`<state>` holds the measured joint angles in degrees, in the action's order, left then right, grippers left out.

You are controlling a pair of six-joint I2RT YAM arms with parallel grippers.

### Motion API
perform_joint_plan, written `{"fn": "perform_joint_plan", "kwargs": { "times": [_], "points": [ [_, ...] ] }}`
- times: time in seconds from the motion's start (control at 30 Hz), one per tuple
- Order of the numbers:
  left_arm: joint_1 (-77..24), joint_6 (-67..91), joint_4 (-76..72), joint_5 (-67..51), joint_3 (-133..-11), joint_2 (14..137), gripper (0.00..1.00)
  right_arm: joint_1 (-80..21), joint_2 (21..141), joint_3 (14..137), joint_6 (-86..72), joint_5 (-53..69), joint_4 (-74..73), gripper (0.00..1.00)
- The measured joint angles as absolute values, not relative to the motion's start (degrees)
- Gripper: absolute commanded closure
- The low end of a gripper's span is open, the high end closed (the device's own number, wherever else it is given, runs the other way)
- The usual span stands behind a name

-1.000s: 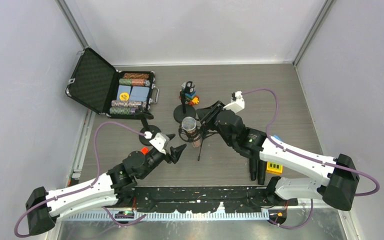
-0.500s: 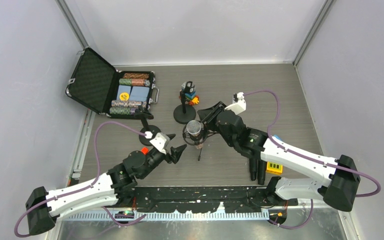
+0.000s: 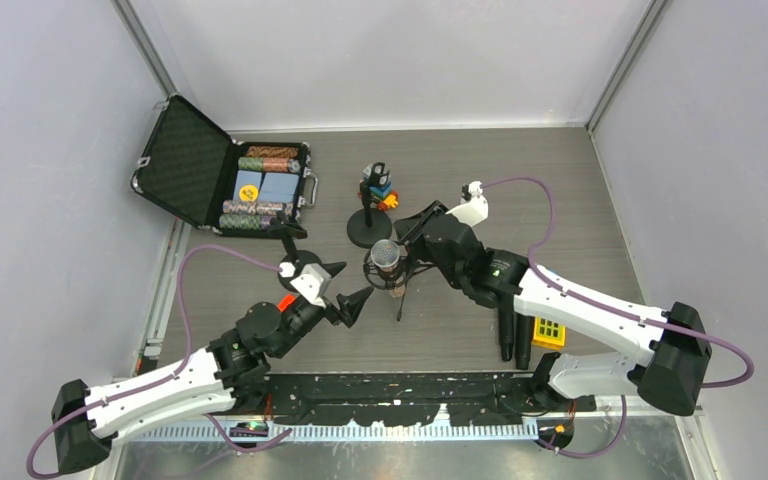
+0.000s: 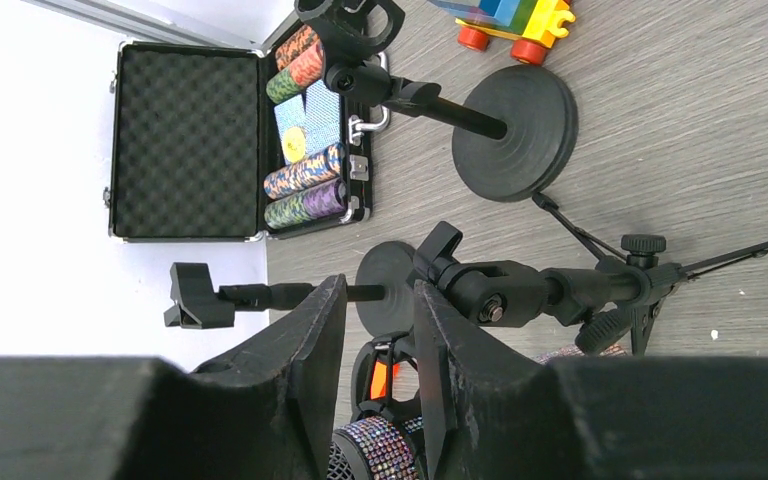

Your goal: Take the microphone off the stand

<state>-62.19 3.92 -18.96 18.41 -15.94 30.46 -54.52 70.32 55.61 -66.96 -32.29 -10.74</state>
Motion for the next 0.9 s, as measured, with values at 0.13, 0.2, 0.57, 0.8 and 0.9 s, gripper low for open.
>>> {"fn": "perform_joint_plan", "kwargs": {
  "times": [0.13, 0.2, 0.57, 0.8, 0.9],
  "points": [
    [-62.2, 3.6, -18.9, 18.3, -16.4, 32.5, 0.24, -54.5, 69.4, 54.1, -68.2, -32.3, -9.6, 0.62],
    [-62.2, 3.6, -18.9, 18.0, -17.1, 33.7, 0.23, -54.5, 69.1, 54.1, -69.3, -32.9, -10.2, 0.62],
    [-62.2, 2.4, -19.9, 18.0, -19.8, 39.0, 0.22, -63.9, 69.5, 49.1, -83.1, -51.3, -5.3, 0.57],
    [-62.2, 1.7, -20.3, 18.1, -20.0, 39.1, 0.22, -64.9, 70.4, 46.7, -88.2, -55.2, 0.2, 0.55],
    [-62.2, 1.1, -19.8, 18.4, -20.4, 38.8, 0.22, -64.2, 69.3, 45.5, -85.6, -53.2, 2.2, 0.54]
  ]
}}
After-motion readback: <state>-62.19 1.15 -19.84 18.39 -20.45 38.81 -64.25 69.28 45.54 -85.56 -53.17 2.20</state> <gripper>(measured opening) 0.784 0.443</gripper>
